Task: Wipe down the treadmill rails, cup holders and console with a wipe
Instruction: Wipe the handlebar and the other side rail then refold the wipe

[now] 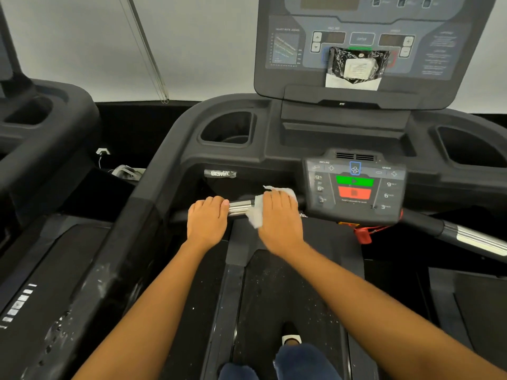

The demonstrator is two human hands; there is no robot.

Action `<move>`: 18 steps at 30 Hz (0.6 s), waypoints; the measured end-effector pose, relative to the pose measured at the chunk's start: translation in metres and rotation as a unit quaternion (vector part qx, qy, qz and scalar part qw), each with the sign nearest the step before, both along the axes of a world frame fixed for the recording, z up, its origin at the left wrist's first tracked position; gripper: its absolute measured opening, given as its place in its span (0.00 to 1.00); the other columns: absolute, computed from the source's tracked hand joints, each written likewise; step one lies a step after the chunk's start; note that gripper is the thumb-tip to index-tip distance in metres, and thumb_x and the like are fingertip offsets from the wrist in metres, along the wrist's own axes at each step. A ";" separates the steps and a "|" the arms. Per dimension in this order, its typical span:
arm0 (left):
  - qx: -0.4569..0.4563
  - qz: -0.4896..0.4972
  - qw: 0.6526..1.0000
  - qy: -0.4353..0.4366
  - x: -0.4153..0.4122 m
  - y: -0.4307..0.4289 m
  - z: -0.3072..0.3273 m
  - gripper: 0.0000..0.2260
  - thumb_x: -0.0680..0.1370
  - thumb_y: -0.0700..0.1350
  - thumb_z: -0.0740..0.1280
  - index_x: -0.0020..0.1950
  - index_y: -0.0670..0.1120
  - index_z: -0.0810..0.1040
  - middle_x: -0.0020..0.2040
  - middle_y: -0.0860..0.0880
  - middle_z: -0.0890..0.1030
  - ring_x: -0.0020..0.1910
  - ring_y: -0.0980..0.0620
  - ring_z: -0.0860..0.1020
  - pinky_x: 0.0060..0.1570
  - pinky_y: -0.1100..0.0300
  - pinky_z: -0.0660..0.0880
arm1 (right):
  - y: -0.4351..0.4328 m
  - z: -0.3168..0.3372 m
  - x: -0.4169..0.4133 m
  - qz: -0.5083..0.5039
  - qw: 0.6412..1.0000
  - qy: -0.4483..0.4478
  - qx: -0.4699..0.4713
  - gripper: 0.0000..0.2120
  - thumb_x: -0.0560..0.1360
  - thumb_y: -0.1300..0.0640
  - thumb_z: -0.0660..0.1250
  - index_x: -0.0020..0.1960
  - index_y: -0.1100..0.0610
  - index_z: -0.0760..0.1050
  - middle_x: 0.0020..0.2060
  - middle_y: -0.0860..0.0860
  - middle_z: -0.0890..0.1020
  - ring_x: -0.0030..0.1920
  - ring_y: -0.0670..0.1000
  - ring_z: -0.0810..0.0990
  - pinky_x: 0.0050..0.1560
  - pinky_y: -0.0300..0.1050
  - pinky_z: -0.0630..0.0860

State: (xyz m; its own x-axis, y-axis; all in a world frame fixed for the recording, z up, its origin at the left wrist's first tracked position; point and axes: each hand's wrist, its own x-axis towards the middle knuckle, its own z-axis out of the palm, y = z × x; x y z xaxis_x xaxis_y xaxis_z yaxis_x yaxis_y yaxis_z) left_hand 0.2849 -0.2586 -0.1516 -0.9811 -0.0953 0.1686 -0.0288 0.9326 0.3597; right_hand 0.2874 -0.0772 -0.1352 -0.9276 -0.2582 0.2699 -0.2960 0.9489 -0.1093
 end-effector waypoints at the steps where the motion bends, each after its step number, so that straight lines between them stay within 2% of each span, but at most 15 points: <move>1: -0.001 -0.003 1.000 -0.002 0.000 0.000 0.000 0.15 0.83 0.50 0.52 0.51 0.47 0.76 0.44 0.51 0.76 0.44 0.51 0.71 0.52 0.54 0.67 | -0.001 0.011 -0.015 0.004 0.999 -0.040 0.030 0.14 0.74 0.50 0.62 0.50 0.60 0.76 0.47 0.56 0.80 0.51 0.59 0.78 0.57 0.51 0.68; 2: 0.000 -0.005 1.000 -0.002 -0.001 -0.001 0.001 0.15 0.83 0.50 0.52 0.51 0.47 0.76 0.44 0.51 0.76 0.43 0.51 0.70 0.51 0.54 0.67 | -0.003 0.026 -0.027 -0.002 0.993 -0.102 0.059 0.10 0.74 0.53 0.62 0.49 0.58 0.76 0.46 0.55 0.81 0.50 0.58 0.79 0.52 0.49 0.68; 4: 0.006 -0.003 1.000 -0.002 -0.001 0.000 0.000 0.15 0.83 0.50 0.52 0.51 0.47 0.76 0.44 0.51 0.76 0.43 0.52 0.69 0.52 0.54 0.66 | -0.006 0.045 -0.042 -0.030 0.978 -0.192 0.080 0.10 0.76 0.55 0.58 0.49 0.57 0.77 0.46 0.53 0.82 0.47 0.56 0.80 0.44 0.46 0.68; 5: 0.007 -0.003 1.000 -0.002 -0.002 0.000 0.000 0.14 0.83 0.50 0.52 0.50 0.47 0.76 0.44 0.51 0.75 0.43 0.52 0.70 0.52 0.53 0.67 | -0.006 0.043 -0.043 -0.046 0.975 -0.200 0.090 0.10 0.76 0.55 0.58 0.49 0.56 0.77 0.46 0.52 0.82 0.46 0.56 0.79 0.44 0.46 0.67; 7: 0.008 -0.005 1.000 0.003 -0.002 -0.001 -0.002 0.14 0.83 0.50 0.52 0.50 0.48 0.76 0.43 0.52 0.76 0.43 0.51 0.71 0.52 0.53 0.68 | -0.004 0.025 -0.026 -0.056 0.992 -0.096 0.060 0.09 0.73 0.55 0.65 0.51 0.56 0.76 0.48 0.52 0.81 0.51 0.56 0.78 0.51 0.49 0.68; 8: 0.009 -0.005 1.000 0.007 -0.002 -0.001 -0.003 0.14 0.83 0.50 0.53 0.50 0.48 0.76 0.43 0.52 0.76 0.44 0.51 0.72 0.52 0.53 0.69 | -0.005 0.010 -0.010 -0.068 0.997 -0.046 0.007 0.15 0.71 0.55 0.68 0.56 0.56 0.75 0.54 0.54 0.79 0.58 0.56 0.76 0.59 0.50 0.67; 9: 0.010 -0.004 1.000 0.011 -0.003 -0.001 -0.004 0.14 0.83 0.50 0.53 0.49 0.48 0.76 0.43 0.52 0.76 0.44 0.51 0.73 0.52 0.53 0.69 | -0.010 -0.008 0.011 -0.069 0.991 -0.016 -0.111 0.22 0.71 0.56 0.69 0.64 0.58 0.73 0.63 0.55 0.75 0.67 0.56 0.71 0.68 0.51 0.63; 10: 0.011 -0.002 1.000 0.013 -0.003 0.000 -0.004 0.13 0.83 0.50 0.53 0.49 0.49 0.76 0.42 0.53 0.75 0.44 0.51 0.73 0.52 0.53 0.69 | -0.017 -0.024 0.037 -0.075 0.960 -0.005 -0.270 0.27 0.73 0.58 0.68 0.71 0.59 0.67 0.71 0.56 0.68 0.73 0.55 0.63 0.73 0.50 0.57; 11: 0.010 0.000 1.000 0.014 -0.002 0.000 -0.005 0.13 0.83 0.50 0.53 0.49 0.49 0.76 0.42 0.53 0.74 0.44 0.51 0.73 0.52 0.53 0.69 | -0.025 -0.032 0.059 -0.099 0.893 -0.024 -0.439 0.29 0.76 0.57 0.66 0.74 0.59 0.62 0.74 0.55 0.63 0.75 0.52 0.59 0.75 0.47 0.55; 12: 0.006 -0.001 1.000 0.016 -0.002 0.001 -0.005 0.13 0.83 0.49 0.54 0.48 0.48 0.76 0.42 0.53 0.74 0.43 0.51 0.73 0.52 0.53 0.69 | -0.032 -0.030 0.075 -0.160 0.790 -0.049 -0.590 0.26 0.78 0.55 0.64 0.74 0.58 0.62 0.74 0.56 0.63 0.74 0.51 0.61 0.75 0.48 0.58; 13: -0.001 -0.002 1.000 0.017 -0.002 0.001 -0.005 0.12 0.82 0.49 0.54 0.49 0.48 0.76 0.42 0.53 0.74 0.44 0.51 0.73 0.52 0.53 0.69 | -0.036 -0.022 0.076 -0.246 0.648 -0.073 -0.717 0.22 0.80 0.52 0.61 0.71 0.57 0.66 0.71 0.58 0.67 0.69 0.52 0.66 0.71 0.50 0.64; 14: -0.008 -0.003 1.000 0.014 -0.002 0.000 -0.006 0.12 0.82 0.49 0.54 0.49 0.48 0.76 0.42 0.53 0.74 0.44 0.51 0.72 0.52 0.53 0.68 | -0.036 -0.012 0.068 -0.310 0.506 -0.108 -0.798 0.17 0.81 0.50 0.58 0.66 0.55 0.69 0.65 0.58 0.71 0.64 0.52 0.70 0.68 0.51 0.67; 15: -0.012 -0.004 1.000 0.009 -0.002 -0.001 -0.007 0.11 0.82 0.49 0.55 0.50 0.48 0.76 0.43 0.53 0.74 0.44 0.51 0.72 0.53 0.53 0.68 | -0.034 -0.003 0.050 -0.354 0.407 -0.147 -0.829 0.14 0.81 0.49 0.56 0.63 0.52 0.70 0.60 0.56 0.72 0.61 0.51 0.70 0.68 0.54 0.66; 16: -0.014 -0.003 1.000 0.004 -0.003 -0.001 -0.007 0.11 0.82 0.49 0.54 0.50 0.49 0.76 0.43 0.54 0.74 0.45 0.51 0.72 0.53 0.53 0.68 | -0.028 0.006 0.031 -0.355 0.373 -0.179 -0.838 0.15 0.81 0.48 0.55 0.65 0.51 0.70 0.58 0.53 0.71 0.60 0.51 0.69 0.68 0.56 0.64; 18: -0.017 0.000 1.000 0.000 -0.003 0.000 -0.006 0.12 0.82 0.49 0.54 0.50 0.49 0.75 0.43 0.54 0.73 0.45 0.51 0.72 0.53 0.53 0.67 | -0.023 0.027 -0.005 -0.325 0.432 -0.179 -0.822 0.20 0.83 0.54 0.52 0.73 0.55 0.62 0.59 0.52 0.66 0.60 0.53 0.68 0.63 0.52 0.65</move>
